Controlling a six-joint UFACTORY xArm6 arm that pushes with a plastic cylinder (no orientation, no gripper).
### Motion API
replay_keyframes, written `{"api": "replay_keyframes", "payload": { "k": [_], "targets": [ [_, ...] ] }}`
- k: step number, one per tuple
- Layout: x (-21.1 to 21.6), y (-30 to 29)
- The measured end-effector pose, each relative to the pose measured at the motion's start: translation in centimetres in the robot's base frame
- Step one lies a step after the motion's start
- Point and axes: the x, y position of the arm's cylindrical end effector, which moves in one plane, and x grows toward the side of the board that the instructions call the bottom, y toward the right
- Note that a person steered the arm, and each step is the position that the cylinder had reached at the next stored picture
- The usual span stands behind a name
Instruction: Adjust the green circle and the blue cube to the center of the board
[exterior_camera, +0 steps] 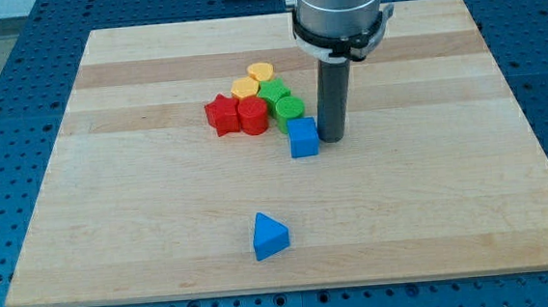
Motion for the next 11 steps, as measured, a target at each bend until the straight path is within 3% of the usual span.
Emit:
{"api": "replay_keyframes", "payload": {
  "k": [2,6,7,11],
  "targets": [
    [0.1,0.0],
    [7.1,-6.0],
    [5.9,-8.5],
    [3.4,-7.4]
  ]
}}
